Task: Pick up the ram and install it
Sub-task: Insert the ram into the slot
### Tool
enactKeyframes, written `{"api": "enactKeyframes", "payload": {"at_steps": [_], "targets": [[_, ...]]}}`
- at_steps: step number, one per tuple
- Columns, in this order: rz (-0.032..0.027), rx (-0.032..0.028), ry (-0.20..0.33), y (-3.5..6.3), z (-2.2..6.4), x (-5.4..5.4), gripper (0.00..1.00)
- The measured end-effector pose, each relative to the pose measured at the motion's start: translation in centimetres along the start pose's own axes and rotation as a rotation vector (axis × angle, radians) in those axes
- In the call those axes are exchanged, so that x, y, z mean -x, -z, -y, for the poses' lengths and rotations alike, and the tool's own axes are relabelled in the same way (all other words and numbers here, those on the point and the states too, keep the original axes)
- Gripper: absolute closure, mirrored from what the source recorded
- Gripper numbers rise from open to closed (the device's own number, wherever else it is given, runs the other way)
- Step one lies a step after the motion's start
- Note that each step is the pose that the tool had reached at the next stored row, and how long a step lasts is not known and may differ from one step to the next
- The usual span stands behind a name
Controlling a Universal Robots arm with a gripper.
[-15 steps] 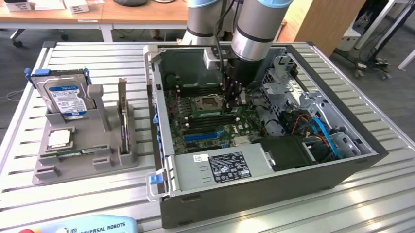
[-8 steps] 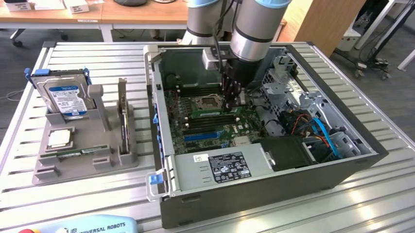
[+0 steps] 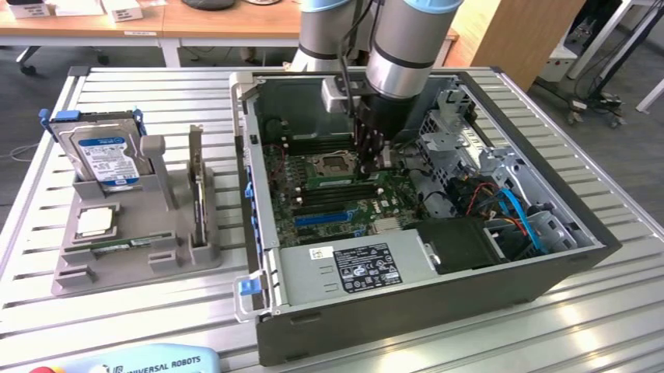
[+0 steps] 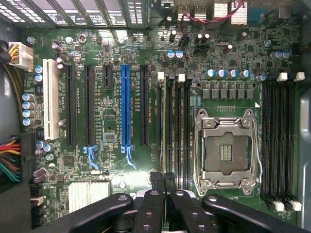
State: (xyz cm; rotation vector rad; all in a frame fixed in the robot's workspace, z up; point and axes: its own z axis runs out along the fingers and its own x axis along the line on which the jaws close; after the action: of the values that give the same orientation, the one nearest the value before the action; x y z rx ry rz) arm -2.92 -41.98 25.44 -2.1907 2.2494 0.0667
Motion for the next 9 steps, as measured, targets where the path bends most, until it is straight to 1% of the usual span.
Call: {"api": "enactKeyframes", "payload": {"at_steps": [9], "targets": [[0.0002,-0.0005,0.000,-0.42,-0.05,-0.01,0.88]]}}
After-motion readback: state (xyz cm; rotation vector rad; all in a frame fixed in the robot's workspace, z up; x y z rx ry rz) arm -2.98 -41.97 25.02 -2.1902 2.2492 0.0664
